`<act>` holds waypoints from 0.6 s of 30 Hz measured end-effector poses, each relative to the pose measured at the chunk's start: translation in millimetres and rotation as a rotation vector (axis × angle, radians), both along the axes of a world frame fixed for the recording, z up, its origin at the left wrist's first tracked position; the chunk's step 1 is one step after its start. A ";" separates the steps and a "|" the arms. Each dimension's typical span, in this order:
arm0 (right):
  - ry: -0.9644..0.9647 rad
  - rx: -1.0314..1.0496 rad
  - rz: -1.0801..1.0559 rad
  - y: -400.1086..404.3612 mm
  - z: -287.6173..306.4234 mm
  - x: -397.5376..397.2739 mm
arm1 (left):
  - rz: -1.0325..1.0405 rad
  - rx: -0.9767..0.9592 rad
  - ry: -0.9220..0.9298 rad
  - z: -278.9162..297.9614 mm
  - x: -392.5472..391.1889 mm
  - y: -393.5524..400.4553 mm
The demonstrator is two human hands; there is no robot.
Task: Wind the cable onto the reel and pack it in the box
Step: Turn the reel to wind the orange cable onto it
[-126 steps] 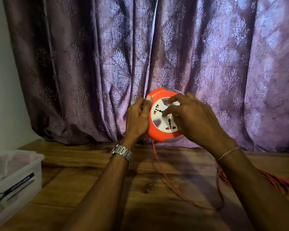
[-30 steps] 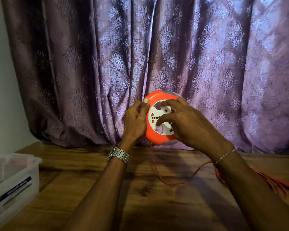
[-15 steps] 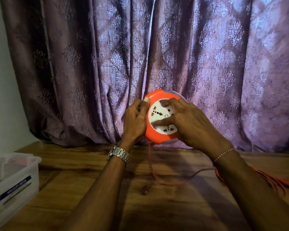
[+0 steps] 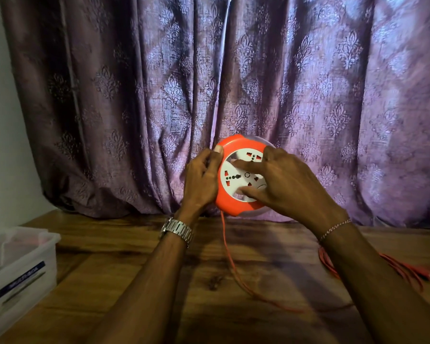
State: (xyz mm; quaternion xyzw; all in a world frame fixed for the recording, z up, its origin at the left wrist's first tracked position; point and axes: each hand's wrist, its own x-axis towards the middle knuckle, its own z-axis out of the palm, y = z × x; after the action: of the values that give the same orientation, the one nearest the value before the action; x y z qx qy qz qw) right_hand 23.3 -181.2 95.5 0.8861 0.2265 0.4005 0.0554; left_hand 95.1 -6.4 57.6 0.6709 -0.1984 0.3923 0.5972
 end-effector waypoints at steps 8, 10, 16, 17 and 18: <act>-0.026 -0.060 0.195 -0.8 3.8 0.6 | -0.010 -0.006 0.000 0.7 -1.4 1.9; 0.019 -0.127 0.194 2.3 3.7 -0.4 | -0.010 -0.002 -0.004 1.9 -2.5 1.6; -0.026 -0.142 0.166 3.2 2.7 0.0 | 0.013 0.015 -0.019 3.6 -3.3 0.6; -0.042 -0.130 0.156 3.0 1.8 0.3 | 0.022 0.021 -0.022 3.9 -2.9 0.6; -0.057 -0.118 0.141 3.0 0.6 0.5 | 0.027 0.025 -0.023 4.0 -2.4 0.4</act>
State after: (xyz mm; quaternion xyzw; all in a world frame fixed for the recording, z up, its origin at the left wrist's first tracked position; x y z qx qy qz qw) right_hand 23.8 -178.2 96.1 0.8515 0.3098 0.4144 0.0859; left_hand 92.8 -6.0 61.6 0.6762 -0.2010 0.4058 0.5811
